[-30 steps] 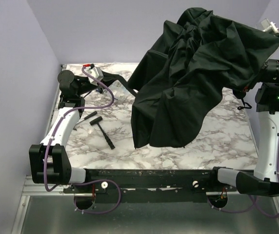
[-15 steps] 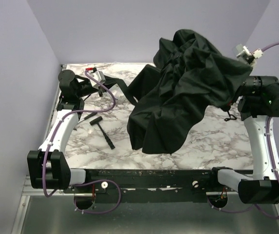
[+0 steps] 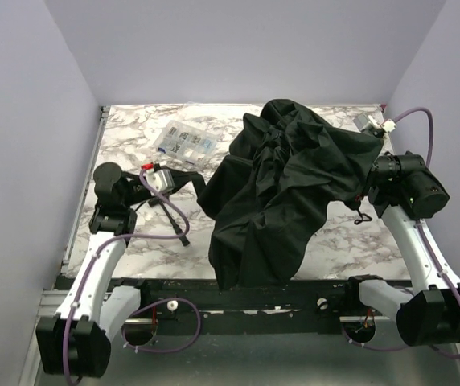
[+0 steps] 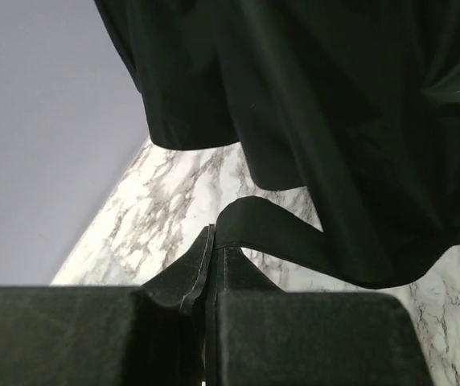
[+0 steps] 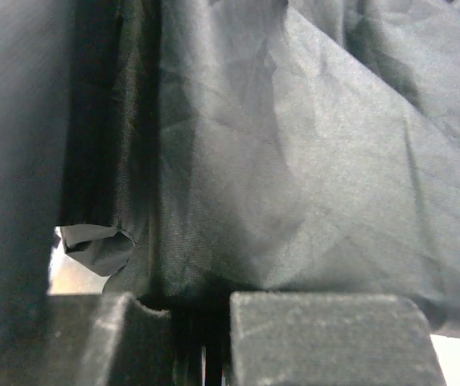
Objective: Put away the umbrella
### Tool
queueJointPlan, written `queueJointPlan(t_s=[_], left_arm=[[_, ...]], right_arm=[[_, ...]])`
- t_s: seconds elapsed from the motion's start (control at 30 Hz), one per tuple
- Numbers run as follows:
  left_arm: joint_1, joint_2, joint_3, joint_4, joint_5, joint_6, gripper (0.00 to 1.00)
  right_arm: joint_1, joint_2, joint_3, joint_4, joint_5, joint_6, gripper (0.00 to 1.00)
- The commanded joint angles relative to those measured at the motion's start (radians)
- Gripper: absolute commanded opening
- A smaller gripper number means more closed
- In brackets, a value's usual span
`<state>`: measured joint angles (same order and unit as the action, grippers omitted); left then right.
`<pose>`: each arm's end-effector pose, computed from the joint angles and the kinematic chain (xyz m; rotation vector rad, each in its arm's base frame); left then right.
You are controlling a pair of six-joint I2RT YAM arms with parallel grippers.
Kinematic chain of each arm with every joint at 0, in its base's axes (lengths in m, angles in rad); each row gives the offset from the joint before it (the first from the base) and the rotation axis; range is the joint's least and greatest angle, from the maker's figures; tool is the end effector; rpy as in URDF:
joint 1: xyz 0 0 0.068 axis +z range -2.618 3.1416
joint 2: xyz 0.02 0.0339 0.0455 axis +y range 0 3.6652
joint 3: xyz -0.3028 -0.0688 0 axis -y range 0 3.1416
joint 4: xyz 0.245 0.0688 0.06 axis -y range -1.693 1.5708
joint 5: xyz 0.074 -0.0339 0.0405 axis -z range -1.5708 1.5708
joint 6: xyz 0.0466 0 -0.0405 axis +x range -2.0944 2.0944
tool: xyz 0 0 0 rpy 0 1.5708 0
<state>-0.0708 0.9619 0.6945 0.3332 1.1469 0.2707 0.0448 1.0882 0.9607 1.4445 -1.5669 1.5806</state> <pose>0.1884 -0.0559 0.3611 1.1095 1.1338 -0.7000 0.1465 0.0532 0.4819 -1.1070 1.3816 1.4341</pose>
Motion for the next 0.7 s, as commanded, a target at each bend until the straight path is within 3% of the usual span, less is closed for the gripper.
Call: queueJointPlan(t_s=[0.0, 0.1, 0.37, 0.47, 0.67], left_arm=[[-0.028, -0.150, -0.016, -0.200, -0.139, 0.177, 0.00], [-0.064, -0.235, -0.033, -0.324, -0.243, 0.218, 0.00], [-0.078, -0.588, -0.151, -0.374, -0.500, 0.170, 0.00], [-0.078, -0.577, -0.111, -0.400, -0.523, 0.140, 0.00], [-0.075, -0.404, 0.051, -0.441, -0.430, 0.076, 0.00]], right_arm=[[0.004, 0.016, -0.018, 0.341, -0.098, -0.049, 0.00], [-0.001, 0.041, 0.036, 0.341, -0.098, -0.051, 0.00], [-0.039, 0.053, 0.026, 0.341, -0.100, -0.051, 0.00], [-0.040, 0.033, -0.012, 0.342, -0.100, -0.057, 0.00], [-0.040, -0.027, -0.073, 0.343, -0.100, -0.065, 0.00]])
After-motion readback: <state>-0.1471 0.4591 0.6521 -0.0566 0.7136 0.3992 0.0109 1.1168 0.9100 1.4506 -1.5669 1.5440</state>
